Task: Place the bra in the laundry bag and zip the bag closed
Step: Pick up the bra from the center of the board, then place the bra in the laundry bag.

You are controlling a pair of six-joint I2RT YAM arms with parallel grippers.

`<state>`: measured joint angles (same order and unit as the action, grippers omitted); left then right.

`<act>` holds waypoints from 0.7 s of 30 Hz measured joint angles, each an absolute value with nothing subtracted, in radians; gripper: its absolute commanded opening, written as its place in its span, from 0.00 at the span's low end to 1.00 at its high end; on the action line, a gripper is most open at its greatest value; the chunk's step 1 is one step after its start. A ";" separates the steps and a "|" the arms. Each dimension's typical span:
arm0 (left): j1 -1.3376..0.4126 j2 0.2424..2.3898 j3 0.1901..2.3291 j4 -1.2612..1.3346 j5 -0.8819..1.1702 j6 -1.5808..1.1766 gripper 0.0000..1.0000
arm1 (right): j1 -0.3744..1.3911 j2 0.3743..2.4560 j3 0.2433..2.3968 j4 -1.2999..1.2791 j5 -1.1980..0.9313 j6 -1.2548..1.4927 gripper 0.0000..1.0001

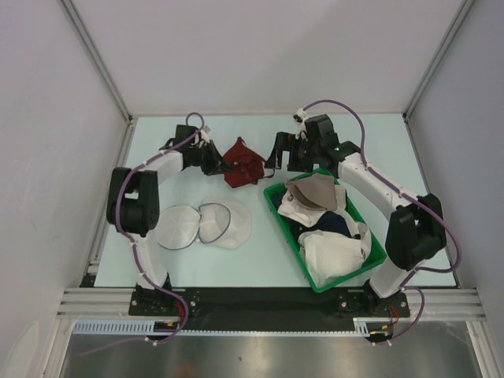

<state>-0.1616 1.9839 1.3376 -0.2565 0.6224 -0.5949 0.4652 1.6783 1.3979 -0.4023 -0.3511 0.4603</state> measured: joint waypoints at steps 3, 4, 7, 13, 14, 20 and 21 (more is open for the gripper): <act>-0.116 1.873 1.295 -0.263 0.638 -0.604 0.00 | 0.492 1.631 1.376 -0.420 -0.310 0.442 1.00; -0.105 1.835 1.281 -0.266 0.642 -0.606 0.00 | 0.503 1.616 1.372 -0.429 -0.296 0.437 0.99; -0.072 1.677 1.219 -0.279 0.659 -0.614 0.00 | 0.529 1.578 1.370 -0.452 -0.272 0.423 0.97; -0.033 1.373 1.088 -0.332 0.689 -0.653 0.00 | 0.590 1.514 1.370 -0.481 -0.244 0.393 0.88; -0.023 1.324 1.067 -0.346 0.687 -0.659 0.00 | 0.607 1.508 1.370 -0.487 -0.239 0.389 0.86; 0.043 1.037 0.959 -0.453 0.630 -0.691 0.00 | 0.758 1.497 1.361 -0.498 -0.229 0.389 0.79; 0.052 0.984 0.934 -0.472 0.619 -0.699 0.00 | 0.785 1.497 1.350 -0.490 -0.229 0.392 0.78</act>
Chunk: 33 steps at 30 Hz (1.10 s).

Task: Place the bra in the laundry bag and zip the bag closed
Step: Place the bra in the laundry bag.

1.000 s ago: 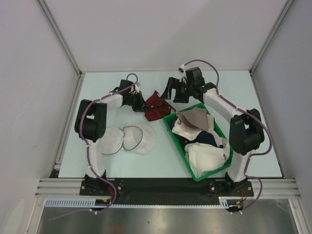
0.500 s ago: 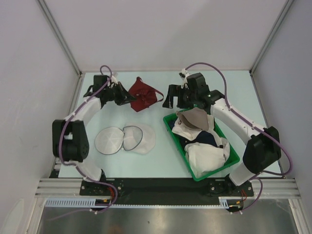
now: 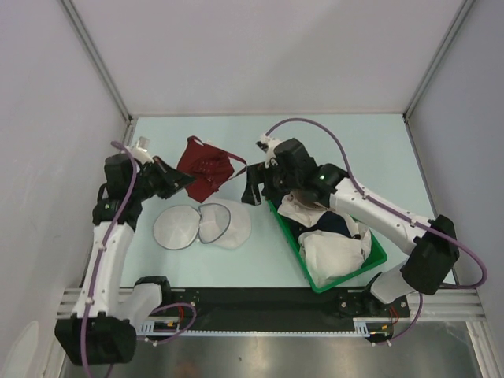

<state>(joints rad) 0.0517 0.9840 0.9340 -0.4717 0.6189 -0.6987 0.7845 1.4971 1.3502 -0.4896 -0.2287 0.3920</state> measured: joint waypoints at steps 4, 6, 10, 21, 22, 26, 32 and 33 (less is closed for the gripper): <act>0.096 0.823 0.838 -0.547 0.589 -0.712 0.00 | 0.856 1.518 1.312 -0.460 -0.244 0.441 0.72; 0.131 0.768 0.809 -0.614 0.561 -0.706 0.00 | 0.873 1.547 1.307 -0.429 -0.244 0.470 0.69; 0.201 0.699 0.798 -0.733 0.500 -0.679 0.00 | 0.893 1.599 1.290 -0.362 -0.245 0.531 0.59; 0.222 0.654 0.798 -0.910 0.344 -0.614 0.00 | 0.904 1.729 1.282 -0.243 -0.265 0.634 0.51; 0.222 0.650 0.799 -0.918 0.335 -0.608 0.00 | 0.904 1.744 1.285 -0.239 -0.270 0.635 0.50; 0.222 0.638 0.799 -0.940 0.318 -0.590 0.00 | 0.901 1.802 1.303 -0.236 -0.276 0.629 0.33; 0.222 0.628 0.765 -0.923 0.363 -0.557 0.00 | 0.871 1.834 1.315 -0.234 -0.278 0.614 0.12; 0.222 0.631 0.751 -0.917 0.382 -0.551 0.00 | 0.861 1.834 1.316 -0.234 -0.279 0.612 0.09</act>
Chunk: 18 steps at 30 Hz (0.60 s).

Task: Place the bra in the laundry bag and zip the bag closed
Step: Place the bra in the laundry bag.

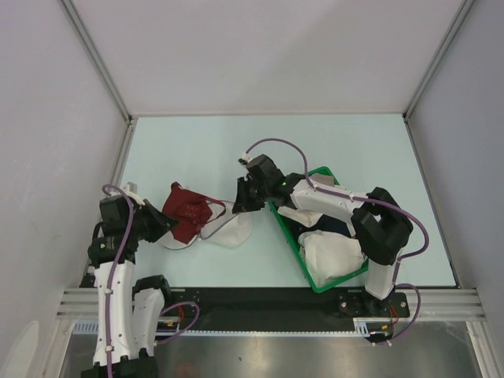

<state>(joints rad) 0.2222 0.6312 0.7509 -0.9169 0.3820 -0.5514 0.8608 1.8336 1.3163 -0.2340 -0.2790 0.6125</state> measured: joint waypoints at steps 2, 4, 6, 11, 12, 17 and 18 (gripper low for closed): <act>0.223 0.641 0.720 -0.901 0.424 -0.542 0.00 | 0.843 1.834 1.317 -0.233 -0.283 0.609 0.07; 0.223 0.654 0.692 -0.889 0.460 -0.540 0.00 | 0.826 1.834 1.317 -0.233 -0.293 0.610 0.04; 0.223 0.663 0.667 -0.867 0.490 -0.541 0.00 | 0.811 1.834 1.317 -0.233 -0.304 0.610 0.02; 0.203 0.725 0.611 -0.772 0.546 -0.558 0.00 | 0.802 1.834 1.316 -0.221 -0.335 0.611 0.01; 0.191 0.742 0.602 -0.743 0.553 -0.567 0.00 | 0.802 1.834 1.315 -0.215 -0.342 0.611 0.01; 0.152 0.818 0.596 -0.652 0.555 -0.579 0.00 | 0.804 1.834 1.313 -0.202 -0.368 0.614 0.01; 0.149 0.833 0.595 -0.635 0.558 -0.579 0.00 | 0.804 1.834 1.313 -0.200 -0.372 0.614 0.00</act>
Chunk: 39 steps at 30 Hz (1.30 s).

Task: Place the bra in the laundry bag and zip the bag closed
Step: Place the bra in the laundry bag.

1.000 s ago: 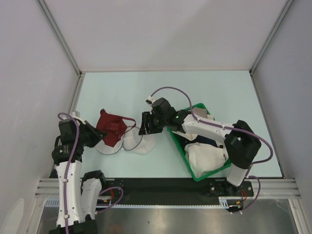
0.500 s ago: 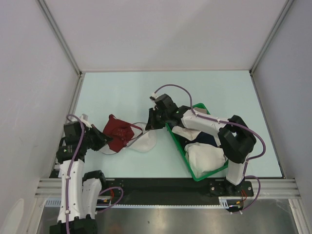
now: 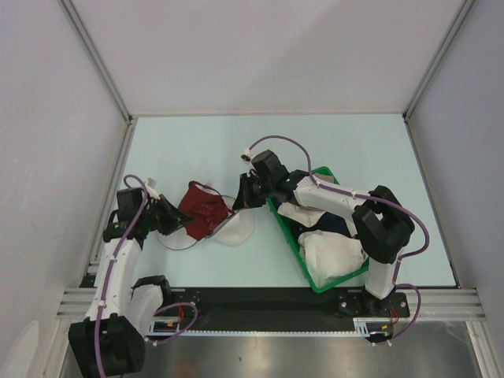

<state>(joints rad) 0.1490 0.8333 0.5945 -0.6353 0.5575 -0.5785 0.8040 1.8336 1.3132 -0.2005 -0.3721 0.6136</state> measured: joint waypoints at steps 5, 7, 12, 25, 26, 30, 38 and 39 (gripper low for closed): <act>0.121 0.897 0.569 -0.573 0.585 -0.576 0.00 | 0.804 1.834 1.313 -0.195 -0.377 0.619 0.00; 0.104 0.904 0.562 -0.567 0.591 -0.576 0.00 | 0.804 1.833 1.313 -0.188 -0.380 0.624 0.00; 0.028 0.956 0.562 -0.531 0.599 -0.577 0.00 | 0.807 1.833 1.313 -0.181 -0.381 0.630 0.00; -0.174 1.108 0.542 -0.383 0.577 -0.631 0.00 | 0.807 1.833 1.307 -0.181 -0.363 0.640 0.00; -0.194 1.121 0.542 -0.372 0.574 -0.637 0.00 | 0.807 1.833 1.307 -0.181 -0.363 0.641 0.00; -0.262 1.176 0.543 -0.320 0.552 -0.663 0.00 | 0.808 1.833 1.307 -0.182 -0.362 0.649 0.00; -0.302 1.239 0.537 -0.258 0.480 -0.691 0.00 | 0.809 1.833 1.308 -0.230 -0.322 0.637 0.03; -0.305 1.244 0.537 -0.252 0.475 -0.694 0.00 | 0.809 1.833 1.309 -0.241 -0.315 0.632 0.03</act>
